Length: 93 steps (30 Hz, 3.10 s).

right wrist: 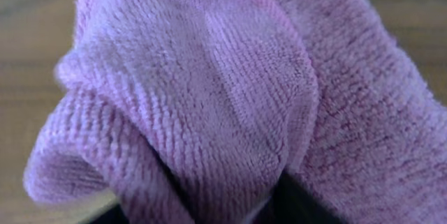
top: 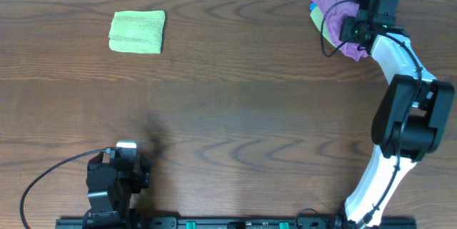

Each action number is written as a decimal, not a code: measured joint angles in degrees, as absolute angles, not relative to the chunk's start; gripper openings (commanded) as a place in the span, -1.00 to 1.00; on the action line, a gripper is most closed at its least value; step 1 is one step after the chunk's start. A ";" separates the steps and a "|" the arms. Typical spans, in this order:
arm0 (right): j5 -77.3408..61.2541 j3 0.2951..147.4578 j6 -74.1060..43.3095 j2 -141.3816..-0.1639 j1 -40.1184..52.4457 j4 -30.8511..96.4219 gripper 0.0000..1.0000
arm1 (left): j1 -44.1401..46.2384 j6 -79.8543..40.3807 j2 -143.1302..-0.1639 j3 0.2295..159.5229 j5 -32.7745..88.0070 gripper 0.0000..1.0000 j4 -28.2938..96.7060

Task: Fold the cloth
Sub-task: 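Reach the right gripper to the pink cloth and grasp it, then lift the pink cloth with the right gripper and pull it toward center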

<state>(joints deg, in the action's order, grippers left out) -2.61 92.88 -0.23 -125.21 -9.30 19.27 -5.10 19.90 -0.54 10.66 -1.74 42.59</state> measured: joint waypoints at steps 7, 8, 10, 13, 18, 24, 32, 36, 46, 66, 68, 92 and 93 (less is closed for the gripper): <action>-0.19 95.94 -0.56 -125.21 -9.28 25.43 -0.97 | -5.10 19.90 -0.54 10.66 -1.74 0.90 42.59; 0.32 97.69 -0.56 -125.21 -9.26 27.11 -0.97 | -5.10 19.90 -0.54 10.66 -1.74 0.90 42.59; 1.15 100.53 -0.56 -125.21 -9.19 29.02 -0.97 | -5.10 19.90 -0.54 10.66 -1.74 0.90 42.59; 1.98 105.75 -0.56 -125.21 -9.08 32.77 -0.97 | -5.10 19.90 -0.54 10.66 -1.74 0.90 42.59; 2.66 114.37 -0.58 -125.21 -8.32 42.35 -0.97 | -5.10 19.92 -0.54 10.66 -1.74 0.90 42.59; 3.11 124.16 -0.56 -125.14 -4.19 56.77 -0.97 | -5.10 19.90 -0.54 10.66 -1.74 0.90 42.59; 3.03 126.76 0.12 -120.18 10.81 65.69 -0.97 | -5.10 19.90 -0.54 10.66 -1.74 0.90 42.59; 3.70 127.02 -2.37 -116.42 16.99 73.03 -0.97 | -5.10 19.90 -0.54 10.66 -1.74 0.90 42.59; 19.00 127.09 -17.67 -108.27 36.45 90.61 -0.97 | -5.10 19.90 -0.54 10.66 -1.74 0.90 42.59; 31.55 99.92 -26.02 -78.83 35.77 85.89 -0.97 | -5.10 19.90 -0.54 10.66 -1.74 0.91 42.59; 30.85 96.01 -25.54 -73.91 34.33 85.36 -0.97 | -5.10 19.90 -0.54 10.66 -1.74 0.90 42.59; 6.17 76.86 -8.95 -76.14 31.68 60.69 0.98 | -5.10 19.90 -0.58 10.66 -1.74 0.90 42.59; 6.09 77.01 -8.62 -76.01 31.31 61.08 0.99 | -5.10 19.90 -0.58 10.66 -1.74 0.90 42.59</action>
<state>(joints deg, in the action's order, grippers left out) 6.09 77.01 -8.62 -76.01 31.31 61.08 -5.10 19.90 -0.58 10.66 -1.74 42.59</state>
